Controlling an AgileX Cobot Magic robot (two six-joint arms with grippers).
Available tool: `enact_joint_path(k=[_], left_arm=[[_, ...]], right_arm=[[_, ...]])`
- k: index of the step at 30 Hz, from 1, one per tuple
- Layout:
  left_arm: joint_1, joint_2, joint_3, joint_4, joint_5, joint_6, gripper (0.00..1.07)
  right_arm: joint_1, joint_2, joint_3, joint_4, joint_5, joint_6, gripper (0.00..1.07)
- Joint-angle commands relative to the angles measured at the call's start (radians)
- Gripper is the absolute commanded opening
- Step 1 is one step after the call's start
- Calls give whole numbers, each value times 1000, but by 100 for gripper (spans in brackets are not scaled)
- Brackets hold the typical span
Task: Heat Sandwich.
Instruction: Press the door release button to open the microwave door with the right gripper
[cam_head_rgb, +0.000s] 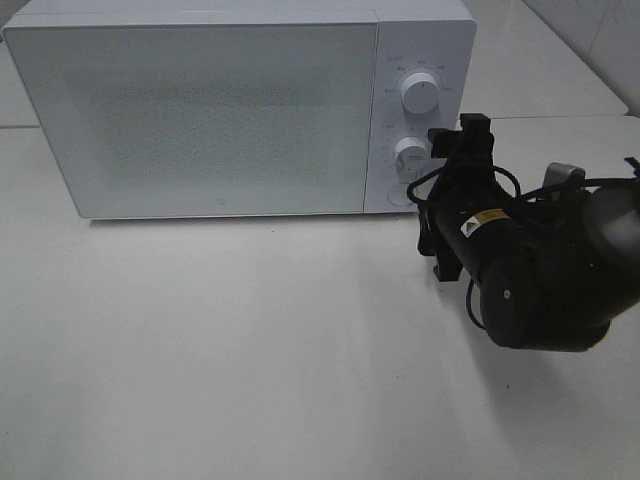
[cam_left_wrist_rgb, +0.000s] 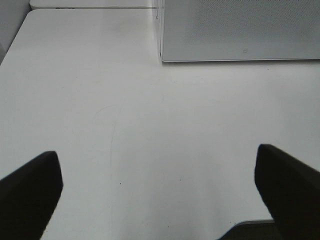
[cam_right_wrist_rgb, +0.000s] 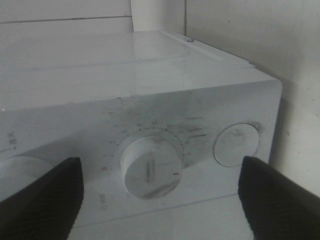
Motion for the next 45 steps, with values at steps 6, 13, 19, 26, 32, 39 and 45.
enact_joint_path(k=[6, 13, 19, 26, 32, 39, 45], left_arm=[[-1, -23, 1, -3, -10, -3, 98], [-1, -23, 1, -3, -10, -3, 98], [-1, -23, 1, -3, -10, -3, 98], [-1, -23, 1, -3, -10, -3, 98], [-1, -23, 1, -3, -10, -3, 98], [-1, -23, 1, -3, -10, -3, 98], [-1, -23, 1, -3, -10, -3, 98]], right_arm=[[-7, -116, 141, -119, -39, -85, 76], [-7, -247, 214, -154, 99, -270, 76], [-7, -371, 214, -165, 333, -554, 76], [-7, -500, 208, -164, 605, -944, 76], [-8, -555, 133, -165, 901, -1272, 76], [-8, -555, -37, -175, 1349, -1589, 76], [-8, -555, -114, -253, 1569, -1593, 76]])
